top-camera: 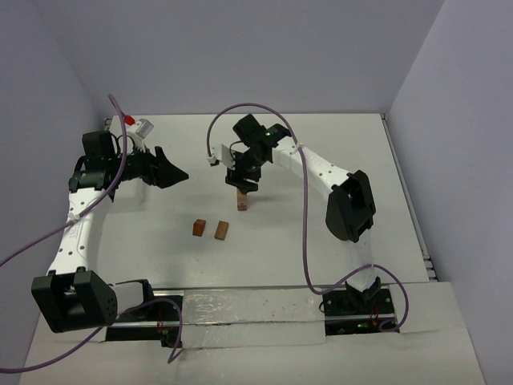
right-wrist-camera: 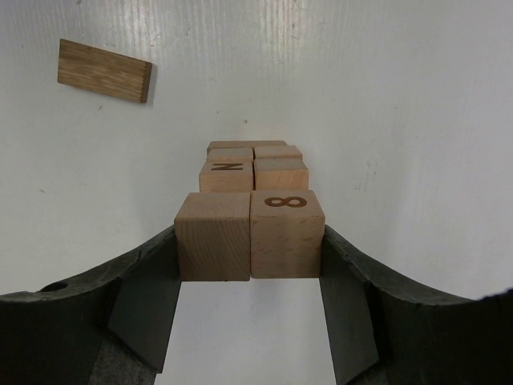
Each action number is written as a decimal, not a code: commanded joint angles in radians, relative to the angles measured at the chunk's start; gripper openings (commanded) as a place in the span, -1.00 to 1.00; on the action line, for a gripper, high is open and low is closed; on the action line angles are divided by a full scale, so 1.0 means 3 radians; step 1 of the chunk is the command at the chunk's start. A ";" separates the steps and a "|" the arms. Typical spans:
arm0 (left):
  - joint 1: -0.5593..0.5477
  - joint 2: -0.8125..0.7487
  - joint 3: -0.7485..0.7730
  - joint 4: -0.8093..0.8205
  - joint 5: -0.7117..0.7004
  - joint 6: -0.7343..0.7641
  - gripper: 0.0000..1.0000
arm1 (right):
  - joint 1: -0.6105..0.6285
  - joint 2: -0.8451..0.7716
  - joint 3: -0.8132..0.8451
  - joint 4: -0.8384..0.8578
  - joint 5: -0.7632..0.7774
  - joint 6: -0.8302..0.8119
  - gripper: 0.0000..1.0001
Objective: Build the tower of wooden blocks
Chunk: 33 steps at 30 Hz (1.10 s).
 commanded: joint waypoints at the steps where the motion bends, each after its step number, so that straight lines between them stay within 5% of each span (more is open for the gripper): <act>1: 0.0031 0.0042 0.0158 0.0029 0.0115 0.0021 0.98 | -0.0021 0.0070 0.0192 -0.0047 -0.0022 -0.0016 -0.16; 33: 0.0047 0.0131 0.0217 -0.0024 0.0079 0.0054 0.98 | -0.0008 0.0172 0.0215 0.0004 -0.0011 -0.0016 -0.08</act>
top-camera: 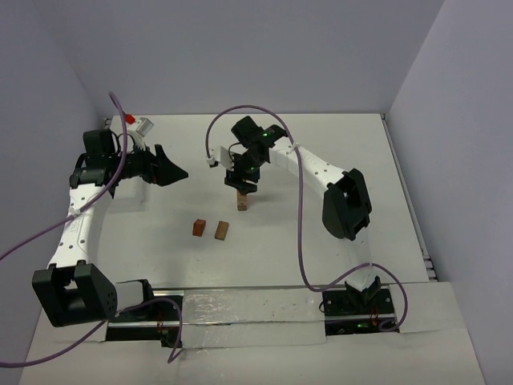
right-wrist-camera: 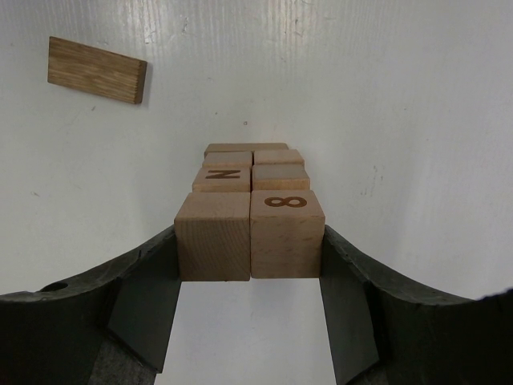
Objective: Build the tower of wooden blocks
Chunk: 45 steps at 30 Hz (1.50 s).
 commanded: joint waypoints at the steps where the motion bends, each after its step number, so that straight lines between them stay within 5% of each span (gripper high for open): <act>1: 0.0028 0.0014 0.0164 -0.0005 0.0075 0.0055 0.99 | -0.0005 0.0055 0.0168 0.0014 -0.0013 -0.0016 -0.08; 24: 0.0048 0.0029 0.0159 -0.0025 0.0085 0.0075 0.99 | 0.0025 0.0096 0.0168 0.0050 0.0002 -0.0016 0.07; 32: 0.0051 0.0047 0.0166 -0.0025 0.0093 0.0072 0.98 | 0.0041 0.0088 0.0137 0.0055 0.0017 -0.0014 0.52; 35: 0.0049 0.0050 0.0159 -0.0025 0.0095 0.0070 0.99 | 0.0046 0.0058 0.0109 0.0088 0.0023 0.0001 0.98; 45: 0.0056 0.0045 0.0182 -0.0038 0.0062 0.0083 0.99 | 0.0120 -0.0101 0.0149 0.0058 -0.0043 0.0106 0.99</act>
